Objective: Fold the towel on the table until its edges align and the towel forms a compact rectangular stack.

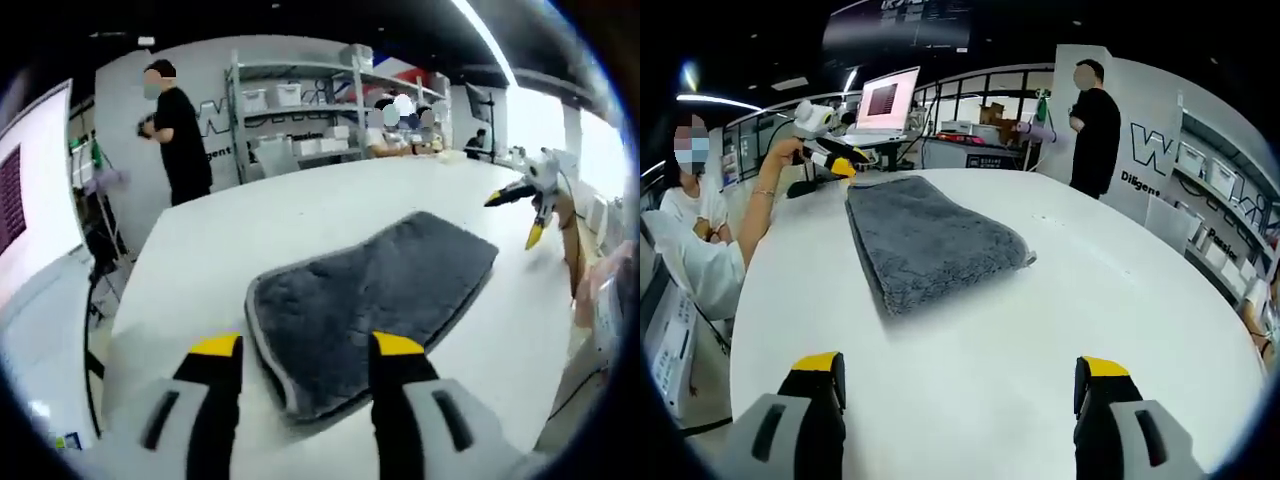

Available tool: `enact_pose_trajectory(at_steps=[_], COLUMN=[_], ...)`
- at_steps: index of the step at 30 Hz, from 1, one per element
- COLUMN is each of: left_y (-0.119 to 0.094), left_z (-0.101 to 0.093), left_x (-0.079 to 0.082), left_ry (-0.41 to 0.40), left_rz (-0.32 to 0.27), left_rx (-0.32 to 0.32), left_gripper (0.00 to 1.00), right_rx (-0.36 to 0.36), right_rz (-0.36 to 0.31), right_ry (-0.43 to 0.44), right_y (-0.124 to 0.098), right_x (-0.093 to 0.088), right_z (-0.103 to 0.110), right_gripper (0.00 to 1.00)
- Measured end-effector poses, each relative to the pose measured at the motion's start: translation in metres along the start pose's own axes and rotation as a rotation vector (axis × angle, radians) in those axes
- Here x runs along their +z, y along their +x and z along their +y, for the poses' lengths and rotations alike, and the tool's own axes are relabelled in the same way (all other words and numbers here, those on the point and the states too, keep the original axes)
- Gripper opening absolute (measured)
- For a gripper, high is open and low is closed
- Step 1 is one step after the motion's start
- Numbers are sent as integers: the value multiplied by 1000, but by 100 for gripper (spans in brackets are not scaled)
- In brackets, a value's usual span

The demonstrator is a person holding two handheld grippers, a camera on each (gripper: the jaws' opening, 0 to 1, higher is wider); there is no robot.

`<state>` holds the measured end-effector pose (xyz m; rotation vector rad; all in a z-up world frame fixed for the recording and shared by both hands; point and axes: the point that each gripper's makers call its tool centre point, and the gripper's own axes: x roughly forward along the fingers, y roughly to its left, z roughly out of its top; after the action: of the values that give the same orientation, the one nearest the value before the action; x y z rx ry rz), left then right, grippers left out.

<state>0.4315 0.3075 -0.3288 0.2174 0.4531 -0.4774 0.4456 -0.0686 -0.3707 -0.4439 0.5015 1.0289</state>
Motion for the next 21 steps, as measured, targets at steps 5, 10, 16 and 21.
enact_pose_trajectory(at_steps=[5,10,16,21], left_y=[2,-2,-5,-5], left_z=[-17,-26,-44,-47], left_x=[4,12,20,21], left_ry=[8,24,76,100], left_rz=[2,-29,-74,-76], left_rx=[-33,-57,-106,-105], left_gripper=[78,96,100,100], right_rx=[0,-2,2,28], right_rz=[8,21,19,-7], right_ry=[7,14,27,45], right_y=[2,4,5,6], right_x=[-3,-5,-7,-2], right_z=[0,-3,-1,3], right_gripper=[99,99,99,99])
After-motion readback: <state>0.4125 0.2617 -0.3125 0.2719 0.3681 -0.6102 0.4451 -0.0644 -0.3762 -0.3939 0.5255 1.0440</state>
